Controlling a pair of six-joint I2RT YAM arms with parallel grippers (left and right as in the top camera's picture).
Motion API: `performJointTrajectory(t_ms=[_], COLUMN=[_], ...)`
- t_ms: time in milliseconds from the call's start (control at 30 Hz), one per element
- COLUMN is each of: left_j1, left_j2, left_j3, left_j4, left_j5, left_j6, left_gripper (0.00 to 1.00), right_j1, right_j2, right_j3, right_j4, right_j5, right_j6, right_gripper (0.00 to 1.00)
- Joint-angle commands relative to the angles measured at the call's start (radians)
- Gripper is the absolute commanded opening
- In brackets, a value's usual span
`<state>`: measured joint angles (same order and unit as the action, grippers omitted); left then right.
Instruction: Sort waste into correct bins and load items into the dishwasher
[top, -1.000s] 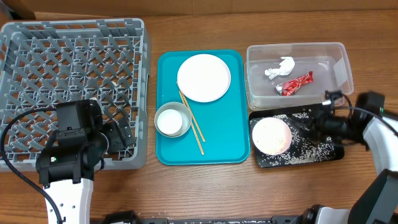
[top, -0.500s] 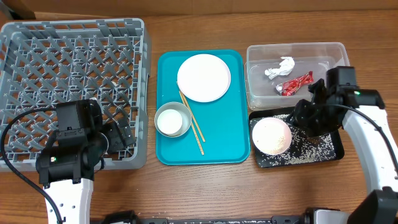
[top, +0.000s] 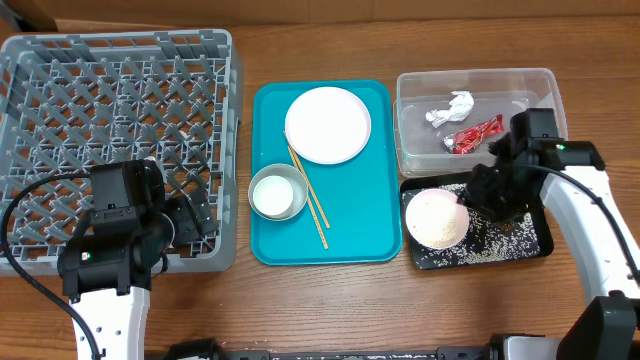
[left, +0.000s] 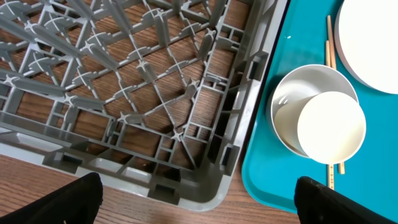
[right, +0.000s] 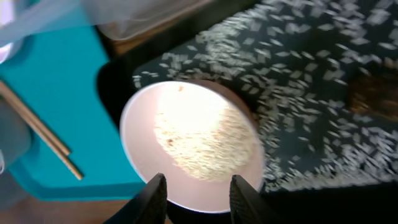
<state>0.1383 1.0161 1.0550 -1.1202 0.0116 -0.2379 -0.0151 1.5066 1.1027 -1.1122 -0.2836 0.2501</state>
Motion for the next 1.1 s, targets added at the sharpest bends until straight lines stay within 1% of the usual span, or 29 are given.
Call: performJointTrajectory(t_ms=[0,100,233,533,567,667,733,900,933,967,1033,1067], left_j1=[0.005,0.005,0.005,0.005,0.005,0.005,0.005,0.005,0.005,0.005,0.005,0.005], left_j2=[0.005,0.005,0.005,0.005,0.005,0.005,0.005,0.005,0.005,0.005,0.005,0.005], left_j3=[0.021,0.021,0.021,0.021,0.021,0.021,0.021,0.021,0.021,0.021,0.021,0.021], left_j4=[0.006,0.005,0.006,0.005,0.005,0.005,0.002,-0.002,-0.002,-0.002,-0.002,-0.002], left_j5=[0.007,0.007,0.007,0.007,0.007,0.007,0.007,0.007,0.007,0.007,0.007,0.007], left_j6=[-0.021,-0.021,-0.021,-0.021,-0.021,-0.021,-0.021,-0.021,-0.021,-0.021,-0.021,-0.021], left_gripper=[1.00,1.00,1.00,1.00,1.00,1.00,1.00,1.00,1.00,1.00,1.00,1.00], right_j1=[0.068,0.135,0.222,0.364,0.372,0.385,0.385,0.384,0.384,0.384,0.384,0.384], right_j2=[-0.004,-0.004,0.003,0.089,0.101,0.159,0.193,0.234,0.238,0.238,0.238,0.238], right_j3=[-0.005,-0.005,-0.005,-0.005,-0.005,-0.005,-0.005,-0.005,-0.005,-0.005,-0.006,-0.006], right_j4=[0.052,0.110,0.146,0.209,0.219,0.239,0.243,0.270,0.270,0.269,0.259,0.252], right_j5=[-0.047,-0.011,0.142,0.264,0.266,0.276,0.296,0.313,0.316,0.317,0.317,0.317], right_j6=[0.066,0.175,0.355,0.568,0.570,0.612,0.644,0.645,0.645,0.644,0.644,0.644], right_gripper=[0.41,0.45,0.47,0.47,0.43,0.39,0.38,0.34,0.29,0.27,0.18,0.15])
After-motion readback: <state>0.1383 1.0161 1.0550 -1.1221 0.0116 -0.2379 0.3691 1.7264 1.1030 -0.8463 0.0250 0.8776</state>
